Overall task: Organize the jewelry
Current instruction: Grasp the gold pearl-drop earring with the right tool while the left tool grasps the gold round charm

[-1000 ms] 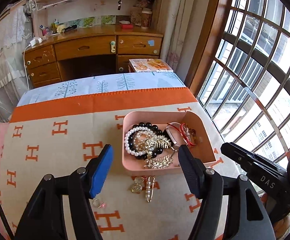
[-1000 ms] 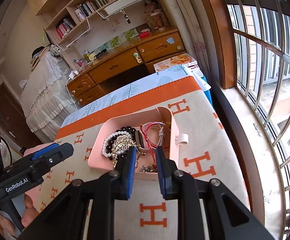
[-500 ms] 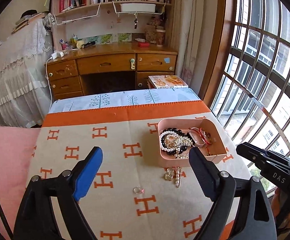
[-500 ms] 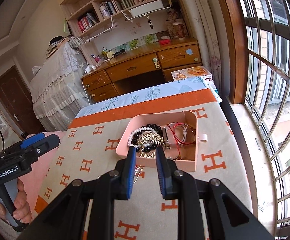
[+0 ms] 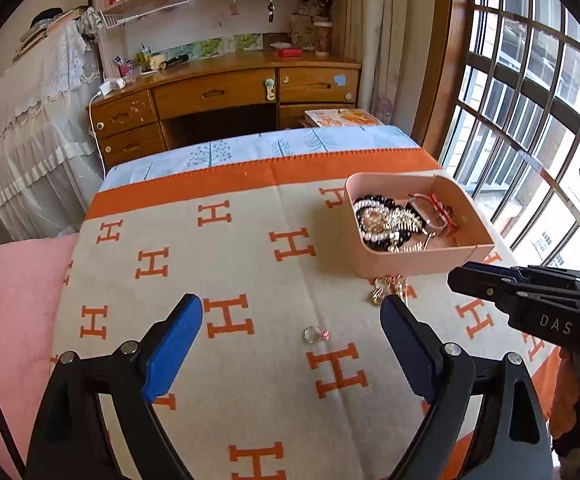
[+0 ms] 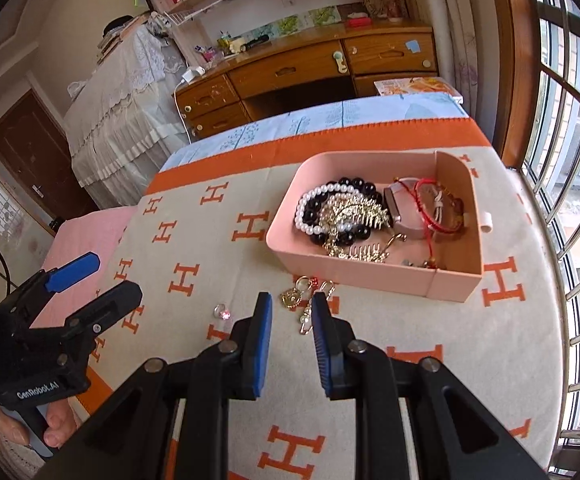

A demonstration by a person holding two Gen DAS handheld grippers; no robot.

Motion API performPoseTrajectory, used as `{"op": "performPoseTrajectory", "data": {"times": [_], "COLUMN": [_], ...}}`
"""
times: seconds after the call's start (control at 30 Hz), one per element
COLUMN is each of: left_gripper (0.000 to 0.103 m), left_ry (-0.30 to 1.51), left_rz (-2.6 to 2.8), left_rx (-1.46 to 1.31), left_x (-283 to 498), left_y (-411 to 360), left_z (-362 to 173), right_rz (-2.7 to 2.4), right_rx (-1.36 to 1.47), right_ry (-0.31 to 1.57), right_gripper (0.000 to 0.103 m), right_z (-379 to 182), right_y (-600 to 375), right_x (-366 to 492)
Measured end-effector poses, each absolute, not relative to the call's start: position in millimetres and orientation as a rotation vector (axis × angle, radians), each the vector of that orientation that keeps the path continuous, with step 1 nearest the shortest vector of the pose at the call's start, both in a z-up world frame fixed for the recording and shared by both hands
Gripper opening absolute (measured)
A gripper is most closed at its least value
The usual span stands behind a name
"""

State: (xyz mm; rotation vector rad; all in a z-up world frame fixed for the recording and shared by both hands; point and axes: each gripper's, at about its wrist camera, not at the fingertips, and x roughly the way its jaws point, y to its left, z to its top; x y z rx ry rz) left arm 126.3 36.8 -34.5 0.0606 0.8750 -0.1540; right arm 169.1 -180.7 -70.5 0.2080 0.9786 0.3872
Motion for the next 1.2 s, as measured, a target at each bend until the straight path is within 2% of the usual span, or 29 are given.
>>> {"op": "performPoseTrajectory", "data": {"times": [0.27,0.67,0.77,0.8,1.2], "left_gripper": [0.089,0.089,0.089,0.089,0.089], "left_ry": [0.963,0.973,0.971,0.968,0.97], "left_rz": [-0.167,-0.214,-0.223,-0.227,-0.304], "left_rx": [0.072,0.022,0.019,0.02,0.044], "left_x": [129,129,129,129,148], "left_y": [50,63,62,61,14], "left_z": [-83,-96,-95,-95,-97], "right_rz": [0.33,0.207,0.198,0.194,0.252], "right_rx": [0.137,-0.117,-0.175,-0.185,0.072], "right_ry": [1.061,1.027,1.0,0.995,0.958], "right_gripper": [0.02,0.02,0.013,0.007,0.007], "right_z": [-111,-133,-134,-133,-114], "right_y": [-155,-124,-123,-123,-179], "right_x": [188,189,183,180,145]}}
